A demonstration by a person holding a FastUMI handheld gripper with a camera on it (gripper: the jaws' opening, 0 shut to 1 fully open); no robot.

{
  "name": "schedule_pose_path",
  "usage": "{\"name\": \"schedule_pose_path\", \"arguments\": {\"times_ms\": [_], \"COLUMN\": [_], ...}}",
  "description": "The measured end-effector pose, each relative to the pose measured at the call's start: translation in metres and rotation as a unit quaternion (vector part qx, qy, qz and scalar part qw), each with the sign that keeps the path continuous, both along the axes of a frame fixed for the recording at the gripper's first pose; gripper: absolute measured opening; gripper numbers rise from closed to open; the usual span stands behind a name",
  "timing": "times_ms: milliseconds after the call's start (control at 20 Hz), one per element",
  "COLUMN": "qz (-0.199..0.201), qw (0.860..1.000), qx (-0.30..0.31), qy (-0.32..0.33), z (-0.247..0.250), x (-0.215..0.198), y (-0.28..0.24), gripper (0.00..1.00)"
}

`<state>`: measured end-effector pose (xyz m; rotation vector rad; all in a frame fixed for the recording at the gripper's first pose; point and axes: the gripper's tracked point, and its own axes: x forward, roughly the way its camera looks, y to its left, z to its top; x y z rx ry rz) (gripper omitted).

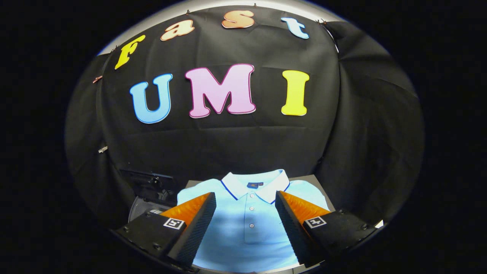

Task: Put the clothes into the washing machine and then close the washing machine lid.

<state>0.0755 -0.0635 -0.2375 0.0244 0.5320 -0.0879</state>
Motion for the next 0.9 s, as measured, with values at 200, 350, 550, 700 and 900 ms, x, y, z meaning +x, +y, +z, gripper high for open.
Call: {"name": "schedule_pose_path", "arguments": {"times_ms": [200,350,550,700,900], "qz": [-0.010,-0.015,-0.023,-0.028,-0.030], "qw": [0.999,0.997,0.994,0.991,0.987], "qx": [0.006,0.013,0.004,0.010,0.011], "qy": [0.043,0.068,0.104,0.127,0.156], "z": [-0.036,-0.056,-0.074,-0.084,-0.093], "x": [0.007,0.011,0.011,0.005,0.000], "y": [-0.008,-0.011,-0.014,-0.015,-0.015], "gripper": [0.99,0.99,0.99,0.98,0.99]}}
